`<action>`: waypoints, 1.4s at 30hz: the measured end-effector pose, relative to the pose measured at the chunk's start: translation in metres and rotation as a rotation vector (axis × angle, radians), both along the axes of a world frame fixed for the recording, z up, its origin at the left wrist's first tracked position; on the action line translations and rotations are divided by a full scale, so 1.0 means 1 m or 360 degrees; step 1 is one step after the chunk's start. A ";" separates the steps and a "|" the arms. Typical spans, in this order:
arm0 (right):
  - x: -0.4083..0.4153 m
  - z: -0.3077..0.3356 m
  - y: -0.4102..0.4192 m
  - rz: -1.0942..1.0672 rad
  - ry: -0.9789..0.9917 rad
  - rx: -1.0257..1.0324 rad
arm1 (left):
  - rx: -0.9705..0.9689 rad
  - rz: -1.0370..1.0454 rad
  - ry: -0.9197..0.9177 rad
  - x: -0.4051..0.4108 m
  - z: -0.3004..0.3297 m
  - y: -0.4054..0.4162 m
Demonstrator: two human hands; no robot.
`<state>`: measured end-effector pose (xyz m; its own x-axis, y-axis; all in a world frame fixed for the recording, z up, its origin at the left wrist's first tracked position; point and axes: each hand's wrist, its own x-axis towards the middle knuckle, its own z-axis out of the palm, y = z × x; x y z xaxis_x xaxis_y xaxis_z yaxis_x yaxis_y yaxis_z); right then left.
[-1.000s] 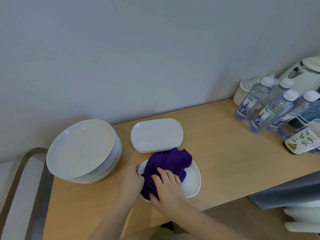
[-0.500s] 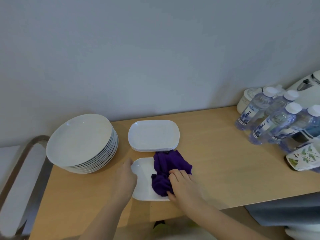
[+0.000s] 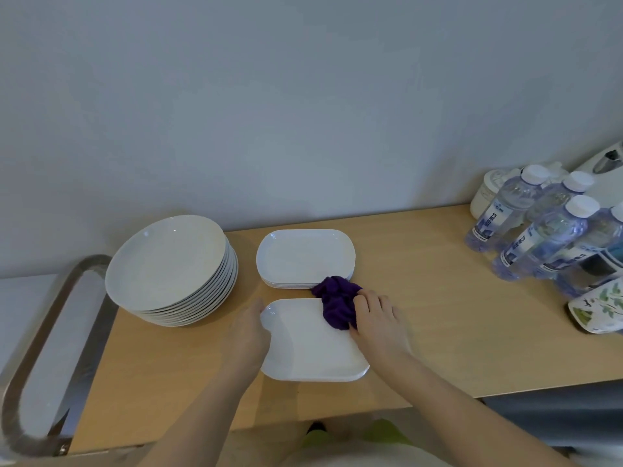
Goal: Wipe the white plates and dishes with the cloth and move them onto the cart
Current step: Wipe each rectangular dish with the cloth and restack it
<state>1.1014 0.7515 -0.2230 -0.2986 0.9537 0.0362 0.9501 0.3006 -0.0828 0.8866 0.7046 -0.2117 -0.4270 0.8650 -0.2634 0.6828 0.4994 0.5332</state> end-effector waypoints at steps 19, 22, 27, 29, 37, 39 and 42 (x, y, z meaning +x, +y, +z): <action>0.045 0.015 0.028 -0.0541 0.0360 -0.0008 | 0.0010 -0.0018 0.0076 -0.003 0.000 0.012; 0.049 0.005 0.028 -0.0583 0.0219 -0.0097 | 0.0085 -0.0055 0.0202 -0.002 0.005 0.020; 0.052 -0.007 0.026 -0.0543 0.0035 -0.0192 | 0.0187 -0.0100 0.0356 -0.002 0.013 0.038; 0.053 -0.009 0.025 -0.0516 -0.0026 -0.0200 | 0.0226 -0.0141 0.0388 -0.003 0.015 0.043; 0.038 0.016 0.035 -0.0525 0.0053 -0.0108 | 0.0260 -0.0292 0.0424 -0.009 0.016 0.063; 0.027 0.028 0.044 -0.0427 0.0112 -0.0095 | 0.0307 -0.0320 0.0444 -0.011 0.017 0.070; 0.005 0.043 0.064 -0.0300 0.0170 -0.0103 | 0.0292 -0.0327 0.0484 -0.013 0.021 0.083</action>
